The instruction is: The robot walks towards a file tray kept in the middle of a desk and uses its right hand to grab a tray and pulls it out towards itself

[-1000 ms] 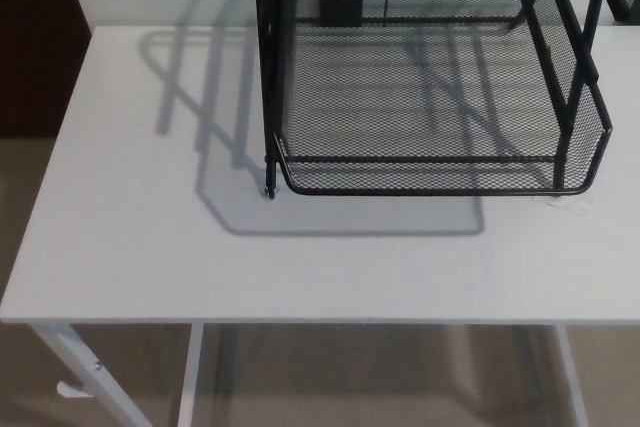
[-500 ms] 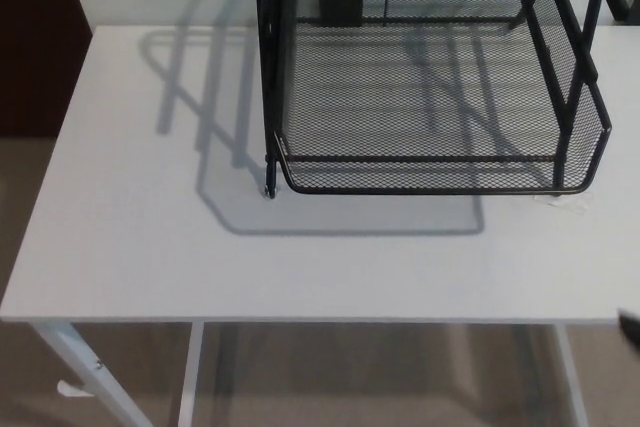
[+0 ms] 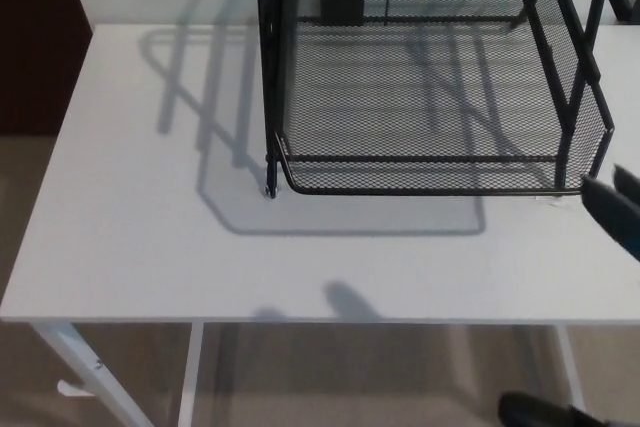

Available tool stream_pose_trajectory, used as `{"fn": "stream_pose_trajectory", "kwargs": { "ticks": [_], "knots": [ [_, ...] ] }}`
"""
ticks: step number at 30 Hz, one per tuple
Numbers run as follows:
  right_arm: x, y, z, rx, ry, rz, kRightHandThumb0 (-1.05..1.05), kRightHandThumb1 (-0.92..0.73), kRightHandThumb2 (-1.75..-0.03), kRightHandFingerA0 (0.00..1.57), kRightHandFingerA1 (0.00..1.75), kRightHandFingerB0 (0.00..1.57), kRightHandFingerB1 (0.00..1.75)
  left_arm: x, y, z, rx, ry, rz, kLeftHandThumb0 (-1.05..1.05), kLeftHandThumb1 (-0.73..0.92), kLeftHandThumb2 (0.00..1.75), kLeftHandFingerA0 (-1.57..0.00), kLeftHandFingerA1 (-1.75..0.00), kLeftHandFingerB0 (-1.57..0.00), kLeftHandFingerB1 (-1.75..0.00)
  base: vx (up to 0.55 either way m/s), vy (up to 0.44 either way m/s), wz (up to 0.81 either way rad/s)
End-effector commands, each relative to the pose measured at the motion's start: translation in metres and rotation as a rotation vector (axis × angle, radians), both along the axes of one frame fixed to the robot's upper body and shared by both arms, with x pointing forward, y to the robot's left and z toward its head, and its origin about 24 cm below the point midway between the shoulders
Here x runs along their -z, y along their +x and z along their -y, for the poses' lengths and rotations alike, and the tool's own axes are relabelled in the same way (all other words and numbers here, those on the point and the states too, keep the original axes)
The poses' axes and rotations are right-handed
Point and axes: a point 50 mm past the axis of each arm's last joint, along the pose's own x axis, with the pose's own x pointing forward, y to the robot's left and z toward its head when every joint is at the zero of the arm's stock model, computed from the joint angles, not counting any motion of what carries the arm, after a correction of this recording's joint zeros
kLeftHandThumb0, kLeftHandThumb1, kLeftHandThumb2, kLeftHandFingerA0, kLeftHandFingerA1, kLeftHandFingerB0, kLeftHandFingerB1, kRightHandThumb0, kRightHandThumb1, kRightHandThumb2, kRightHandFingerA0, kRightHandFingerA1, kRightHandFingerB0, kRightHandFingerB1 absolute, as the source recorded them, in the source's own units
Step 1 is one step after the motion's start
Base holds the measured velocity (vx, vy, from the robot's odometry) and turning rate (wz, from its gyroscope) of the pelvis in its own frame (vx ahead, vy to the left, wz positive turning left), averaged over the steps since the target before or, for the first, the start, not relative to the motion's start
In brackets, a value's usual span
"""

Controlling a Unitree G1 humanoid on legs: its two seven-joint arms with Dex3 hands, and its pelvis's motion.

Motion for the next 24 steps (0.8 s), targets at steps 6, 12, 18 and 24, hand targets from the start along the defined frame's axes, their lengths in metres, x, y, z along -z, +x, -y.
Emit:
{"fn": "stream_pose_trajectory", "kwargs": {
  "ticks": [6, 12, 18, 24],
  "knots": [
    [0.015, 0.115, -0.067, 0.270, -0.772, 0.129, -0.70, -0.30, -0.67, 0.00, 0.20, 0.05, 0.38, -0.014, -0.004, -0.017, 0.113, 0.090, -0.026, -0.46, 0.66, 0.59, -0.46, -0.41, -0.35, -0.37, 0.00, 0.000, 0.00],
    [0.022, 0.140, -0.076, 0.320, -0.824, 0.092, -0.73, -0.30, -0.68, 0.00, 0.21, 0.07, 0.40, -0.014, 0.000, -0.018, 0.128, 0.094, -0.022, -0.45, 0.66, 0.60, -0.47, -0.42, -0.34, -0.37, 0.00, 0.000, 0.00],
    [0.034, 0.161, -0.080, 0.348, -0.857, 0.052, -0.67, -0.24, -0.61, 0.02, 0.29, 0.11, 0.36, -0.016, 0.000, -0.017, 0.153, 0.096, -0.024, -0.46, 0.66, 0.59, -0.45, -0.41, -0.33, -0.37, 0.00, 0.000, 0.00],
    [0.045, 0.177, -0.081, 0.351, -0.865, -0.011, -0.63, -0.35, -0.52, 0.05, 0.40, 0.20, 0.30, -0.015, 0.001, -0.016, 0.175, 0.104, -0.029, -0.45, 0.67, 0.59, -0.45, -0.41, -0.33, -0.36, 0.00, 0.000, 0.00]
  ]
}}
